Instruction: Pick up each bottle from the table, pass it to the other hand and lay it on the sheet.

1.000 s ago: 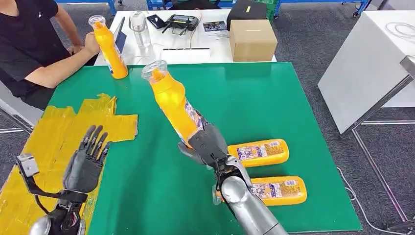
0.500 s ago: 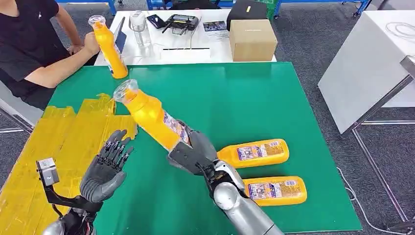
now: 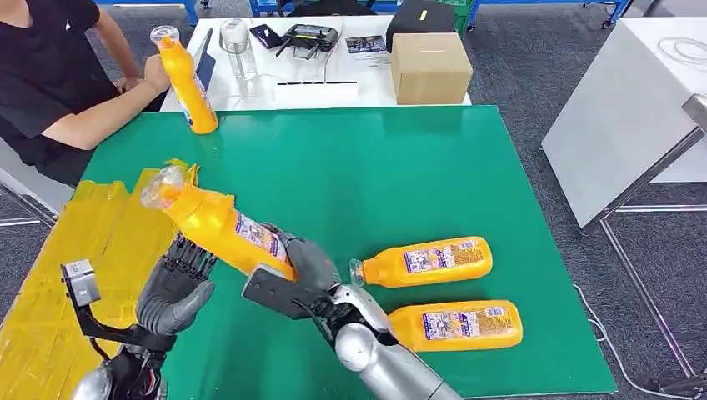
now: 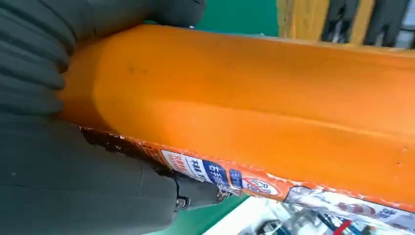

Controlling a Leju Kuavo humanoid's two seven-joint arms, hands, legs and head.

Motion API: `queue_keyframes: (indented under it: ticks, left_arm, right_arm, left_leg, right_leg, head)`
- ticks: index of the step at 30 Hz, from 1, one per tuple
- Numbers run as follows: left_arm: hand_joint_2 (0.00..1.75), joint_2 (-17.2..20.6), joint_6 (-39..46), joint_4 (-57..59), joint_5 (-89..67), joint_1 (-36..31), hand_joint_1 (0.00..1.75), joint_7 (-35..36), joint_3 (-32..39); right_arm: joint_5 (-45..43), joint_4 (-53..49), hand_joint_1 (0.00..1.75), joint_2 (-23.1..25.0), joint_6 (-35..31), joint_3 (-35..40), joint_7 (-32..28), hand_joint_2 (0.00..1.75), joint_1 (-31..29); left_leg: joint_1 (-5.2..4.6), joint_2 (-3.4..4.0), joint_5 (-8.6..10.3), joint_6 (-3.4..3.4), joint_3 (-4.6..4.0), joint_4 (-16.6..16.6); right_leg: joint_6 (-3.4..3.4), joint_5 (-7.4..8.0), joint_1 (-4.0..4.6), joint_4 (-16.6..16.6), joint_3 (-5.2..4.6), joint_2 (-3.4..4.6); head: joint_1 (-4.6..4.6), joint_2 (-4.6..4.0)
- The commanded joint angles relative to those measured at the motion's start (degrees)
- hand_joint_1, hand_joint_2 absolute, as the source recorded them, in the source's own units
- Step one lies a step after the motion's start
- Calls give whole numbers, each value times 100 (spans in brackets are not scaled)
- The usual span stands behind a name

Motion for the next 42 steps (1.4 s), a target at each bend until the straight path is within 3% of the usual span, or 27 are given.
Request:
queue_keyframes:
  ticks: [1,16,17,18,41,42]
  left_arm:
    - [175,10,15,390,35,-252,0,62,-83]
    - [175,8,71,425,140,-276,0,115,-223]
    - [175,0,70,416,185,-272,166,100,-216]
    - [175,-7,60,407,219,-267,175,86,-214]
    - [175,-28,7,385,279,-222,175,0,-144]
    - [175,-19,33,364,153,-212,175,-77,-123]
  right_arm:
    - [42,544,175,47,-4,505,-9,175,-327]
    - [12,717,175,186,24,927,22,175,-482]
    - [-21,734,175,174,8,952,20,175,-495]
    - [-42,745,175,168,2,962,25,175,-505]
    - [14,765,175,93,-69,987,114,175,-526]
    - [63,789,140,70,-120,990,177,175,-553]
  left_leg:
    - [0,-6,2,4,10,-5]
    - [-3,-8,3,3,5,-5]
    - [-4,-7,3,3,3,-5]
    - [-3,-9,2,5,7,-5]
    - [-1,-10,3,5,8,-6]
    - [-4,-9,3,5,5,-6]
  right_leg:
    - [1,2,0,-7,12,-3]
    - [1,1,-2,-6,6,-6]
    - [1,0,-4,-3,3,-5]
    - [1,0,-2,-6,10,-6]
    - [2,2,-1,-9,12,-7]
    - [2,1,-4,-6,7,-7]
  head:
    - [0,0]
    - [0,0]
    - [0,0]
    - [0,0]
    - [0,0]
    - [2,0]
